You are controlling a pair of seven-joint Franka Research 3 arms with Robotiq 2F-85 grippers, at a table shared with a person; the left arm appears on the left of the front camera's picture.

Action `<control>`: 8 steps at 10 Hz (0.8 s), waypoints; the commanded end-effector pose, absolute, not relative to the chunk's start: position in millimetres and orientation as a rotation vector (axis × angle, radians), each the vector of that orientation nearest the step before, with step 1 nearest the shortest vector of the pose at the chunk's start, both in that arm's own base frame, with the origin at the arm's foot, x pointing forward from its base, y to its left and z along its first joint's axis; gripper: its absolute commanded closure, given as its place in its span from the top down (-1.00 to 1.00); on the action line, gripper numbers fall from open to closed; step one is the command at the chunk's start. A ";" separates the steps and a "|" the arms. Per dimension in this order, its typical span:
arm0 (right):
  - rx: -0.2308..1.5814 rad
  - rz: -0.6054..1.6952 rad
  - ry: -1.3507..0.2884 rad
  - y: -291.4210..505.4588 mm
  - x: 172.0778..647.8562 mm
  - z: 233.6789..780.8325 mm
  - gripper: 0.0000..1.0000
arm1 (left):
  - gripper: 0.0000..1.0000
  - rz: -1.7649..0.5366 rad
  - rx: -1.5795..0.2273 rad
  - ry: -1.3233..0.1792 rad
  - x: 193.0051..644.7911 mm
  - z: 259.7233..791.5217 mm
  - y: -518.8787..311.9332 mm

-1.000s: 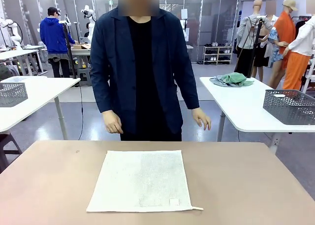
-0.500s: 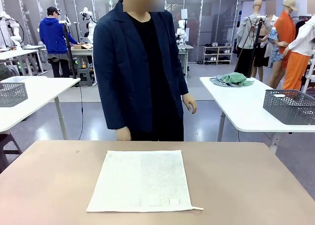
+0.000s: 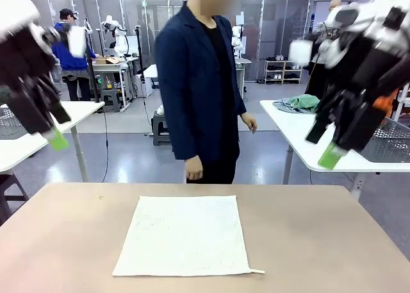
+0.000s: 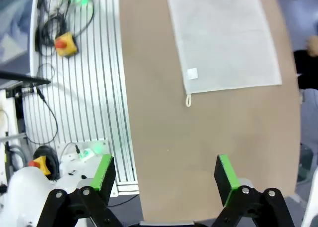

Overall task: Fold the towels and place them in the basket.
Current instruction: When a person lays out a Towel with hook on the table, fold it in half twice.

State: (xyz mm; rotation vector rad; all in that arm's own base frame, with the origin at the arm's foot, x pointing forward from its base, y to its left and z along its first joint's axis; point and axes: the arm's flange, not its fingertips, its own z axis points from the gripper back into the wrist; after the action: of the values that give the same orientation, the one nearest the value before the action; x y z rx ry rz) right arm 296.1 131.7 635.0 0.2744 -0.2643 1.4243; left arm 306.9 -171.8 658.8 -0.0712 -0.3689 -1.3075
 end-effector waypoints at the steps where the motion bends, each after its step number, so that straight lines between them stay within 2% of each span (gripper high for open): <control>1: 0.242 1.525 -0.244 142.3 302.9 602.7 1.00 | 1.00 -1.425 -0.038 -0.357 307.2 626.7 -180.8; 3: 0.208 1.554 -0.185 152.8 301.2 578.6 1.00 | 1.00 -1.491 -0.041 -0.301 303.1 602.5 -189.2; 8: 0.231 1.541 -0.160 159.7 300.2 573.1 1.00 | 1.00 -1.476 -0.061 -0.276 302.4 597.0 -196.1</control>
State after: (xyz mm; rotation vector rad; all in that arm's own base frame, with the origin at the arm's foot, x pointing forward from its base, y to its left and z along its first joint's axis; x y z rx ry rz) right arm 300.7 158.8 575.5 0.2292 -0.1642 1.5384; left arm 302.8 -195.2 596.6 -0.0614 -0.2748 -1.4780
